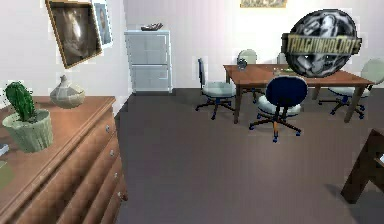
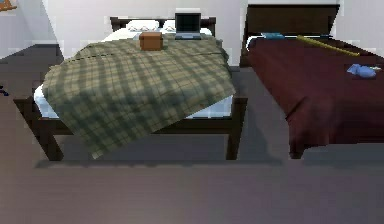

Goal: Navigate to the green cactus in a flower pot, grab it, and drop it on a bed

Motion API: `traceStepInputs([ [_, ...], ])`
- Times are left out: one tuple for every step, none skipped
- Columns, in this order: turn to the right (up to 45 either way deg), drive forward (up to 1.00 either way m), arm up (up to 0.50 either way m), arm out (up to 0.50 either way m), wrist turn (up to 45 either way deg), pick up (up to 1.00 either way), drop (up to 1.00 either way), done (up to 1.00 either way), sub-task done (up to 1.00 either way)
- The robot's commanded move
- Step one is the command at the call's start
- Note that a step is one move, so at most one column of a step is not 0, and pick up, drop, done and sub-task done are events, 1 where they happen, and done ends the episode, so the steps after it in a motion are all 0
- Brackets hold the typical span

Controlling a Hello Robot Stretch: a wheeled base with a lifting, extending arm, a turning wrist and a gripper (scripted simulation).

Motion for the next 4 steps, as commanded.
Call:
traceStepInputs([
  [0.0,0.2,0.0,0.0,0.0,0.0,0.0,0.0,0.0],
  [-45.0,0.0,0.0,0.0,0.0,0.0,0.0,0.0,0.0],
  [-45.0,0.0,0.0,0.0,0.0,0.0,0.0,0.0,0.0],
  [-45.0,0.0,0.0,0.0,0.0,0.0,0.0,0.0,0.0],
])
